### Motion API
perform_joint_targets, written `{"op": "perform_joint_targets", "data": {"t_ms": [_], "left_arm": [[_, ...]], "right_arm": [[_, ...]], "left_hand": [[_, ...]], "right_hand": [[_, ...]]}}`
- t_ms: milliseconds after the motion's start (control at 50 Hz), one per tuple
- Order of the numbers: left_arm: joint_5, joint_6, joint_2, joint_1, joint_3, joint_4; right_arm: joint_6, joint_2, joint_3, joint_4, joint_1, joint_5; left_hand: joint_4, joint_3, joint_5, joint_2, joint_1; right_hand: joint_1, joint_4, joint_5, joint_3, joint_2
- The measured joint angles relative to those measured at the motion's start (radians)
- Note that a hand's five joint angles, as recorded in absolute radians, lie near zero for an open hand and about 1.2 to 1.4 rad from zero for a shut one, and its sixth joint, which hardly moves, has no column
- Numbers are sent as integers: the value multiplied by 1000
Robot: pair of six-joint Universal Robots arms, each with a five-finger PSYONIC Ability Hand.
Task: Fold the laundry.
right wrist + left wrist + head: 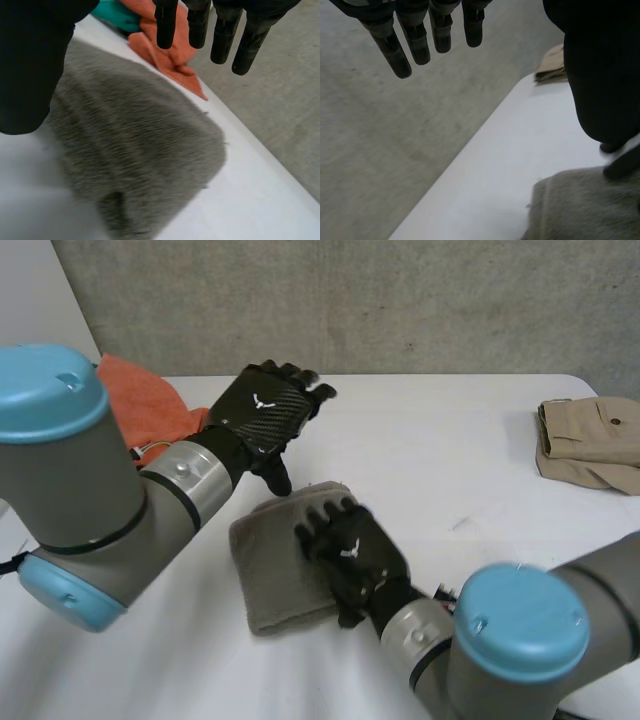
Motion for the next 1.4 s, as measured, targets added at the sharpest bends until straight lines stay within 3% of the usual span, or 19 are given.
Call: {"op": "perform_joint_targets", "data": {"t_ms": [100, 240, 320, 460, 520, 560, 660, 1100, 1400], "left_arm": [[82, -35, 4, 24, -3, -31], [86, -66, -2, 27, -9, -38], [77, -73, -4, 25, -11, -36], [74, -75, -1, 28, -13, -35], [73, -79, 0, 30, -13, -35], [73, -84, 1, 32, -13, -35], [74, -96, 2, 35, -13, -35], [75, -145, 63, 86, -8, -32], [75, -161, 83, 85, -21, -30]], "right_arm": [[-20, 75, -7, -67, 18, 6], [-98, 186, -95, -110, 20, 7], [-144, 246, -176, -110, 17, 4], [-147, 274, -253, -101, 14, 2], [-143, 287, -290, -91, 13, 0], [-140, 299, -318, -80, 13, -6], [-136, 320, -363, -53, 3, -24], [-112, 247, -541, -111, -388, -82], [-35, 350, -828, -290, -691, -114]], "left_hand": [[0, 0, 0, 0, 1], [0, 0, 0, 0, 2], [0, 0, 0, 0, 2], [0, 0, 0, 0, 3], [0, 0, 0, 0, 3], [0, 0, 0, 0, 3], [0, 0, 0, 0, 3], [0, 0, 0, 0, 3], [0, 0, 0, 0, 3]], "right_hand": [[0, 0, 0, 0, 0], [51, 41, 48, 71, 57], [276, 271, 219, 302, 290], [446, 482, 402, 511, 503], [566, 614, 535, 641, 629], [695, 811, 735, 836, 831], [754, 944, 841, 940, 948], [762, 969, 858, 948, 949], [762, 969, 858, 955, 949]]}}
